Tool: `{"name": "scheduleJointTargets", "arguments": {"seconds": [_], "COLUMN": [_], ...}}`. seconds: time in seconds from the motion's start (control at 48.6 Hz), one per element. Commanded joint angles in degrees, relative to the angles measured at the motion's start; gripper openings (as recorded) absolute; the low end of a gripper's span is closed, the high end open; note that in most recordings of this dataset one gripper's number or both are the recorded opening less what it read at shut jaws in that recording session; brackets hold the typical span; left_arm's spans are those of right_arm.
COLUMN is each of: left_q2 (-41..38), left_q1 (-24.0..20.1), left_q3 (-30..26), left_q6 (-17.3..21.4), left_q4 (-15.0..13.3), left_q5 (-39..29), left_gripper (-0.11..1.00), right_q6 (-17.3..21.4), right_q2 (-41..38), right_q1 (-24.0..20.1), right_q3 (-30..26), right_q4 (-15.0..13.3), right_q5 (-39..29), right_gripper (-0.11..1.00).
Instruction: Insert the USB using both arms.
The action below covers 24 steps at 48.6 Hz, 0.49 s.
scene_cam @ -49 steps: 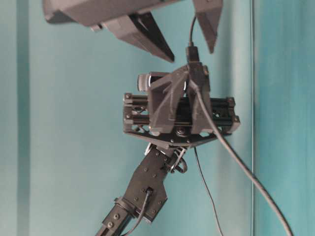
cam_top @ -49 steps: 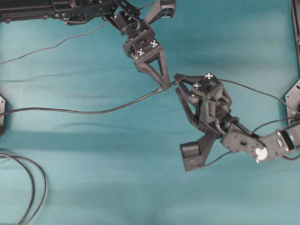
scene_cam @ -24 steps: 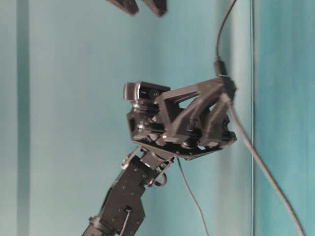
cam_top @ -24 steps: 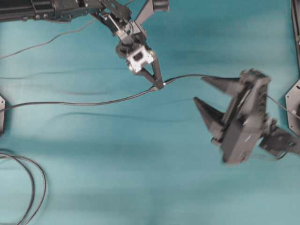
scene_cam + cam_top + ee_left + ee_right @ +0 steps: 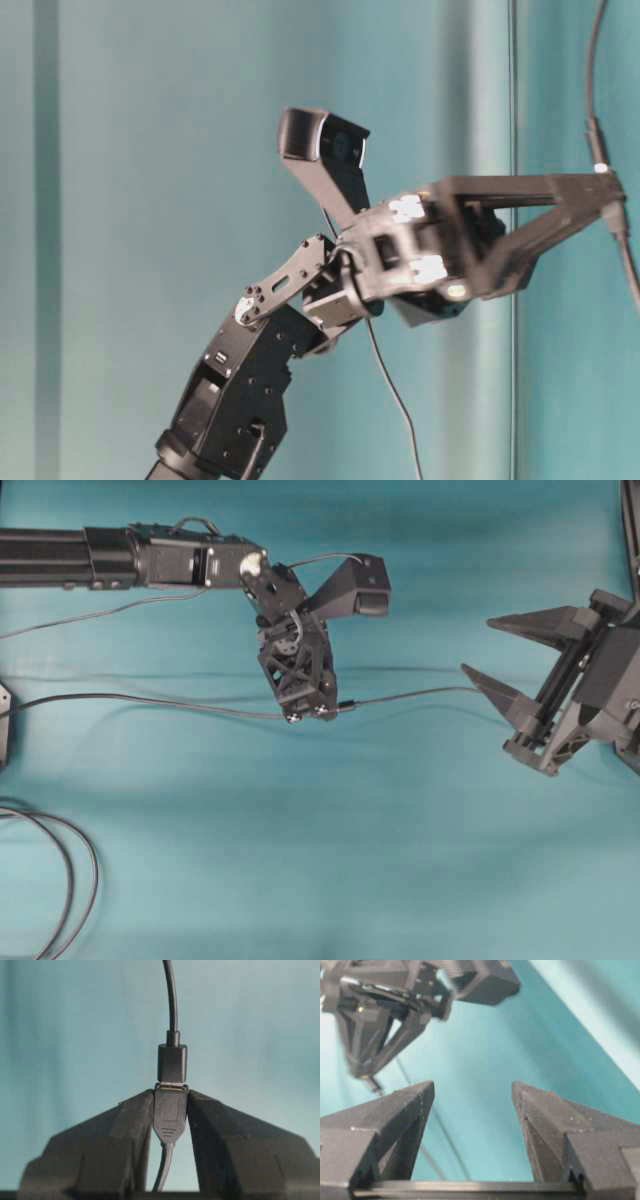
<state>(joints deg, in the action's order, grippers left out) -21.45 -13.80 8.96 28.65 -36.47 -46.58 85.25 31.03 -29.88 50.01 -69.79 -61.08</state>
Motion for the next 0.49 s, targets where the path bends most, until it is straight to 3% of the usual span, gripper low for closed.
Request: {"name": "scheduleJointTargets", "arguments": {"seconds": [0.0, 0.144, 0.226, 0.309, 0.473], "left_q2": [1.5, 0.3, -0.7, -1.7, -2.6], "left_q1": [2.1, 3.8, 4.9, 5.9, 6.0], "left_q3": [-0.9, -1.5, -2.3, -3.3, -4.0], "left_q6": [-4.2, -10.2, -11.5, -11.7, -11.7], "left_q4": [8.0, 16.4, 19.3, 21.0, 21.1], "left_q5": [2.7, 3.9, 4.2, 4.3, 4.8], "left_gripper": [0.22, 0.22, 0.22, 0.22, 0.22], "right_q6": [0.5, 0.5, 0.5, 0.5, 0.5], "right_q2": [0.4, 0.4, 0.4, 0.4, 0.4], "right_q1": [0.5, 1.1, 1.1, 1.2, 1.2], "right_q3": [-0.4, 0.1, 0.4, 0.4, 0.4], "right_q4": [-0.1, 0.0, 0.0, 0.0, 0.4], "right_q5": [0.1, 0.2, 0.2, 0.2, 0.2], "right_gripper": [0.7, 0.7, 0.7, 0.7, 0.7]}}
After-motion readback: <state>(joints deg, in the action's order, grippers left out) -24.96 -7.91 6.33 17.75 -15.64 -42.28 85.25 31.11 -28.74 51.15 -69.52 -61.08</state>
